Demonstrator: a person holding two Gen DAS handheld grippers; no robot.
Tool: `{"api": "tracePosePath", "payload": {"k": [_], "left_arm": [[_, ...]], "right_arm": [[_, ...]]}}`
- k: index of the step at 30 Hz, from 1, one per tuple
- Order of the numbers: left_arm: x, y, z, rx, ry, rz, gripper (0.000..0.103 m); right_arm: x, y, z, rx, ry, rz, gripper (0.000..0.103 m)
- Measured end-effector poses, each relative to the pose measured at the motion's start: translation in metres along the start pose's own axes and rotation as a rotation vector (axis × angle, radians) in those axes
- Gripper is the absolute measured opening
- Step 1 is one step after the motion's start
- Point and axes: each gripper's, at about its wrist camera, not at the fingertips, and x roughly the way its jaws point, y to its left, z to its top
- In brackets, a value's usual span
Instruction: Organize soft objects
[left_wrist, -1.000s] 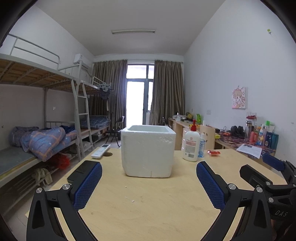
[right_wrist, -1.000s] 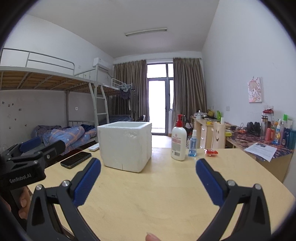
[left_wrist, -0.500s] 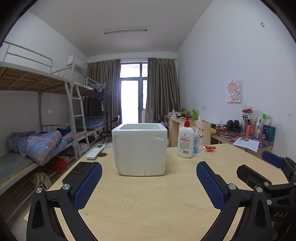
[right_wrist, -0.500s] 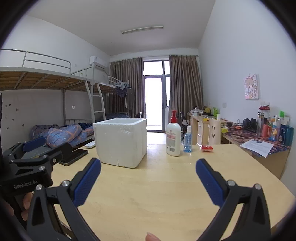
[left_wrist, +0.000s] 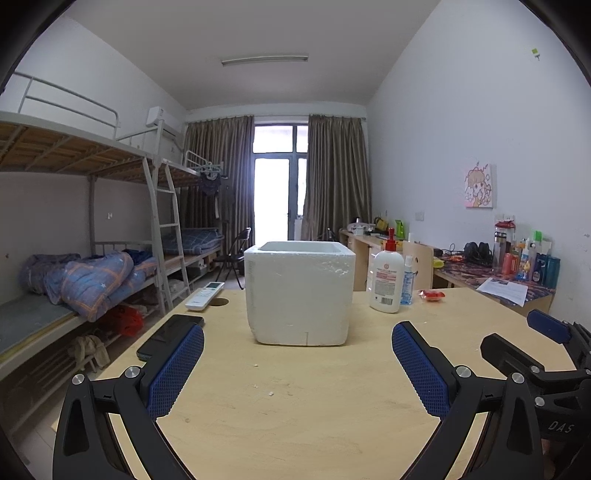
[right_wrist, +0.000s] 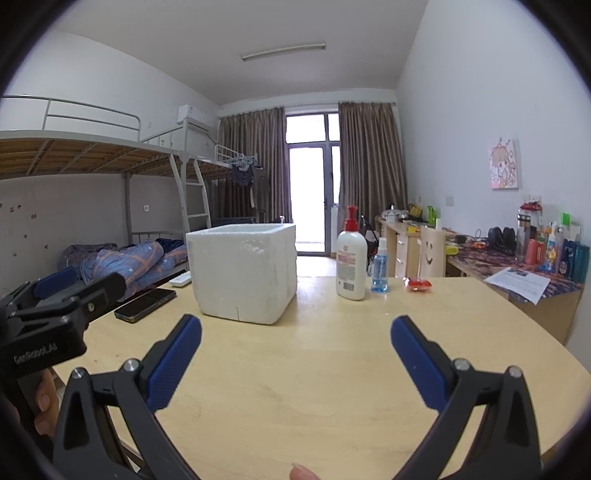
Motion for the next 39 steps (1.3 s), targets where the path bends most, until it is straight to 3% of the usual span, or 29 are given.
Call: {"api": "tracePosePath", "payload": {"k": [39], "left_arm": [[-0.0017, 0.0024, -0.0001, 0.005, 0.007, -0.004, 0.102]], "right_arm": [[-0.0049, -0.0024, 0.0042, -0.003, -0.015, -0.002, 0.103]]}}
